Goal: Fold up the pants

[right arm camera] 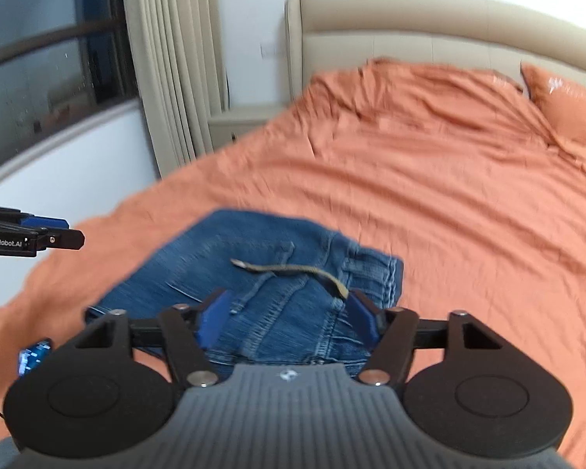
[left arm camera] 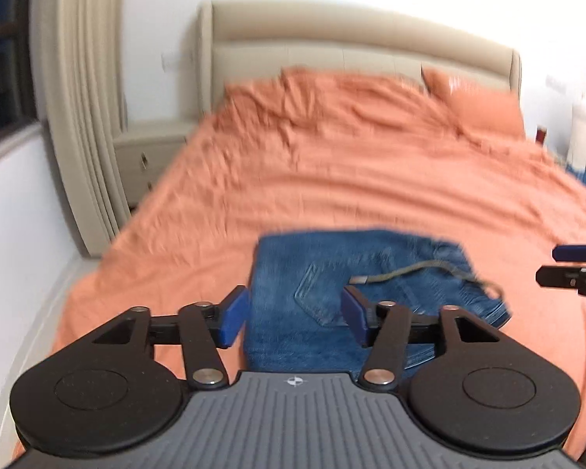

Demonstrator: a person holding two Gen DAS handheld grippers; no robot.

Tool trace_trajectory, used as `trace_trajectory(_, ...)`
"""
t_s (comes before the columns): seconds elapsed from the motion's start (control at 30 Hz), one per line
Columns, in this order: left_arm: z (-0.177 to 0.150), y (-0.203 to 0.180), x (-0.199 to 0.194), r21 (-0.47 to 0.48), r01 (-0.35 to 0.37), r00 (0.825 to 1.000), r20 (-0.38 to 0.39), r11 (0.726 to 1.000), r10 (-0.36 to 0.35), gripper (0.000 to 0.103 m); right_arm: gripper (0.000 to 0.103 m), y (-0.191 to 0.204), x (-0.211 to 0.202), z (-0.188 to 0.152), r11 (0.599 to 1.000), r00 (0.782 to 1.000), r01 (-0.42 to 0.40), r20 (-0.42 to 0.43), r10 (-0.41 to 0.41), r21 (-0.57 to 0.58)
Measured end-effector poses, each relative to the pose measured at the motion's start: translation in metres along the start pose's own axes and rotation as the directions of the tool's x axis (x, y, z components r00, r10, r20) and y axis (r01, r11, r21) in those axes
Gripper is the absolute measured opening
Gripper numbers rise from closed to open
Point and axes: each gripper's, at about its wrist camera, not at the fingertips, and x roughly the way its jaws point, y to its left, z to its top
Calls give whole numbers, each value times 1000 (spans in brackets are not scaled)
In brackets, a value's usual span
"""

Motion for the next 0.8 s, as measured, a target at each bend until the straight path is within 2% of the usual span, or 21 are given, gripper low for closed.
trace_trajectory(0.07, -2, -10, -26, -1, -33, 998, 59, 999, 33, 79, 77, 7, -22, -2, 1000, 999, 10, 34, -10, 3)
trace_trajectory(0.17, -7, -27, -56, -13, -116, 988, 101, 993, 116, 89, 81, 18, -48, -9, 999, 998, 41, 44, -42, 9)
trace_trajectory(0.23, -13, -39, -72, -22, -166, 979, 119, 986, 168, 90, 81, 26, -64, -15, 998, 997, 64, 47, -64, 16)
trace_trajectory(0.3, -18, -52, -83, -18, -216, 968, 126, 976, 216, 96, 81, 32, -79, -21, 996, 995, 84, 53, -85, 21)
trace_trajectory(0.4, -28, -72, -91, 5, -289, 950, 125, 957, 286, 97, 81, 43, -97, -33, 992, 990, 124, 62, -124, 15)
trace_trajectory(0.57, -44, -98, -81, 10, -244, 969, 47, 970, 243, 97, 82, 54, -115, -54, 980, 977, 200, 71, -199, -3)
trace_trajectory(0.67, -52, -111, -66, 22, -209, 978, -12, 978, 209, 97, 82, 55, -110, -65, 976, 976, 216, 31, -217, 12)
trace_trajectory(0.8, -58, -124, -49, 34, -185, 981, -58, 982, 187, 97, 81, 50, -99, -75, 969, 972, 236, -9, -236, 71)
